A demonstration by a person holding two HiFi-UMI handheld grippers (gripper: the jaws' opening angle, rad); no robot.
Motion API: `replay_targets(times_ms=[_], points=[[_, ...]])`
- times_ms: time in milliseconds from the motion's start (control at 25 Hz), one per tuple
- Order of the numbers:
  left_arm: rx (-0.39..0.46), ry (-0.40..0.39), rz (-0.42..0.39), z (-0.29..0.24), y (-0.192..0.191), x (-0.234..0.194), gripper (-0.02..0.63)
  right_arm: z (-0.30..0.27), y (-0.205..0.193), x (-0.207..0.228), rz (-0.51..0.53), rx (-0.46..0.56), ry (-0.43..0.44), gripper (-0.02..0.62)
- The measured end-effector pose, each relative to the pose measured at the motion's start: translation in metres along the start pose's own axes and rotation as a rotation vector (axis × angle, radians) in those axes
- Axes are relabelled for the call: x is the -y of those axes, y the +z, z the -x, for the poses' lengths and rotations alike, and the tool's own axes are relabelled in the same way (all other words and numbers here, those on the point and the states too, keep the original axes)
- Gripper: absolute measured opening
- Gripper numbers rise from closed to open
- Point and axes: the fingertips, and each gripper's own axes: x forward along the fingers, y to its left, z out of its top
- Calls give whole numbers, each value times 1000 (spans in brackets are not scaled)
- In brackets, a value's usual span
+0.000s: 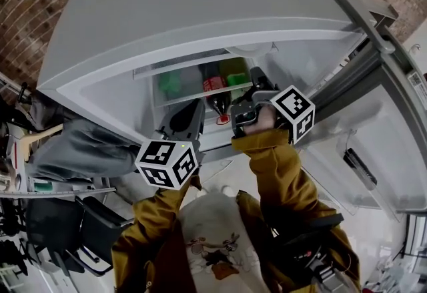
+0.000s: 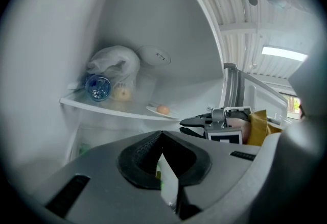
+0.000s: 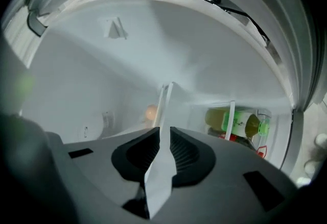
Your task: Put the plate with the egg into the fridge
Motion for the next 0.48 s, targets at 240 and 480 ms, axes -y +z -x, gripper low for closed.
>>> replay_targets(times_ms=[240, 480], points=[[-17, -2, 11, 10, -14, 10, 8, 25, -16, 7, 194, 19, 39, 46], [-20, -3, 14, 19, -17, 16, 8, 49, -34, 8, 490, -19, 121, 46]])
